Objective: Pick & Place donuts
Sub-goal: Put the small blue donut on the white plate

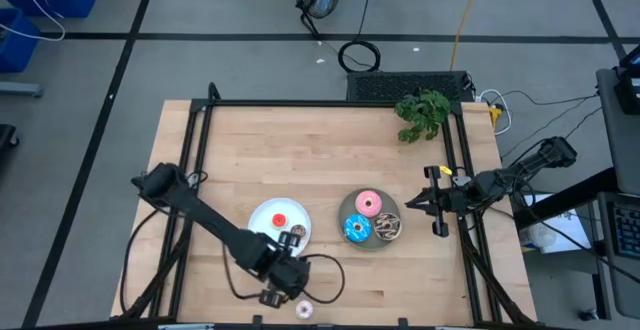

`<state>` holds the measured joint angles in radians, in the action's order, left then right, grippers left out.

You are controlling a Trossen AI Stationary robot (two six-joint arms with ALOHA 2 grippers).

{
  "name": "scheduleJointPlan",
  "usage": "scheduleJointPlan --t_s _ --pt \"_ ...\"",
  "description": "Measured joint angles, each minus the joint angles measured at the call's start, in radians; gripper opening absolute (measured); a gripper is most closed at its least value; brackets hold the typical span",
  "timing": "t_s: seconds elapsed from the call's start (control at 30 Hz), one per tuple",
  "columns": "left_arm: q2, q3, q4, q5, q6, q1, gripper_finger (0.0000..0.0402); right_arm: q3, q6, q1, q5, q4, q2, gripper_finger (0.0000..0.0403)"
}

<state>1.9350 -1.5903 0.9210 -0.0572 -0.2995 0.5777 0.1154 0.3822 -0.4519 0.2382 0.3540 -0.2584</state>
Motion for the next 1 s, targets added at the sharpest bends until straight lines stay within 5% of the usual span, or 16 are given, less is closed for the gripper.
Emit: scheduleJointPlan --t_s 0.27,0.57,1.0 --pt "-0.196 -0.007 0.217 -0.128 -0.134 0.002 0.0017 0.000 0.000 0.000 0.000 0.000 0.000 0.0000" --pt "-0.303 0.098 0.360 -0.153 -0.294 0.047 0.0014 0.000 0.000 0.000 0.000 0.000 0.000 0.0000" --pt "-0.558 0.627 -0.088 -0.179 -0.412 0.043 0.0010 0.000 -0.001 0.000 0.000 0.009 0.000 0.0000"
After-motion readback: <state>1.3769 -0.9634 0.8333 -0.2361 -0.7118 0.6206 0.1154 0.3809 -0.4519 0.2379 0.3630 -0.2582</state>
